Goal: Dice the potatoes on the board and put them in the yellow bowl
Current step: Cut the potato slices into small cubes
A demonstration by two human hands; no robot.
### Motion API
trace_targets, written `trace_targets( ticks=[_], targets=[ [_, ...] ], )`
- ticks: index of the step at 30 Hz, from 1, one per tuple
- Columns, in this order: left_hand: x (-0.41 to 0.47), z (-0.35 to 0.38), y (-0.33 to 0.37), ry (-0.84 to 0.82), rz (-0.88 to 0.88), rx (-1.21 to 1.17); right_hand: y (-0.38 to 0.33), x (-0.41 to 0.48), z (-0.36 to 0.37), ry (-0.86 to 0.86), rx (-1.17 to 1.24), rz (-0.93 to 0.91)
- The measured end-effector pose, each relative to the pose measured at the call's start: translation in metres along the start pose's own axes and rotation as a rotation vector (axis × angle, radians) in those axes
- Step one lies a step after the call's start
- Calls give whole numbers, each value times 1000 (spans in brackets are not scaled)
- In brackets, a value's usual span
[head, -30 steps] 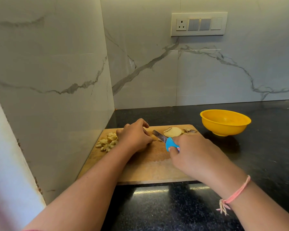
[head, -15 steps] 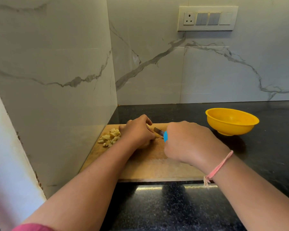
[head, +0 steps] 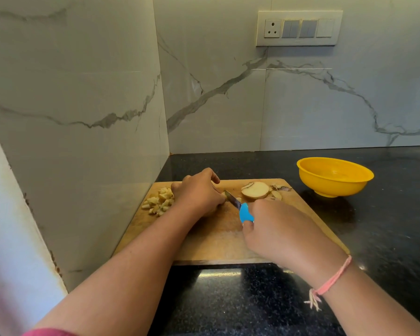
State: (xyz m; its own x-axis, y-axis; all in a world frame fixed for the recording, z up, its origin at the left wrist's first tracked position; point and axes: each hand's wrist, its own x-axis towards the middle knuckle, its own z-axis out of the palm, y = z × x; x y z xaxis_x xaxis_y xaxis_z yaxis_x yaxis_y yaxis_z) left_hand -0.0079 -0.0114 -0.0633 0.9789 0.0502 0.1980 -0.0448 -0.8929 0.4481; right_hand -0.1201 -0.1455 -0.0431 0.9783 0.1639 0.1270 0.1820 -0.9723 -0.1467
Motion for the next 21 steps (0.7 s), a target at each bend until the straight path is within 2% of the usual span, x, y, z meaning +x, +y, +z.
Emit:
trace_targets(
  ticks=[7,11,15,21],
  targets=[
    [-4,-2,2,3,48,74,9,-27,-8,-59,-19,20],
    [-10,-5,2,-40,86,167,18,-33,-14,18,-4,4],
    [-12,-12,2,-28,78,259,23,-29,-12,112,-8,65],
    [-11,-19,1,-27,42,285,12,-13,0,65,-33,75]
  ],
)
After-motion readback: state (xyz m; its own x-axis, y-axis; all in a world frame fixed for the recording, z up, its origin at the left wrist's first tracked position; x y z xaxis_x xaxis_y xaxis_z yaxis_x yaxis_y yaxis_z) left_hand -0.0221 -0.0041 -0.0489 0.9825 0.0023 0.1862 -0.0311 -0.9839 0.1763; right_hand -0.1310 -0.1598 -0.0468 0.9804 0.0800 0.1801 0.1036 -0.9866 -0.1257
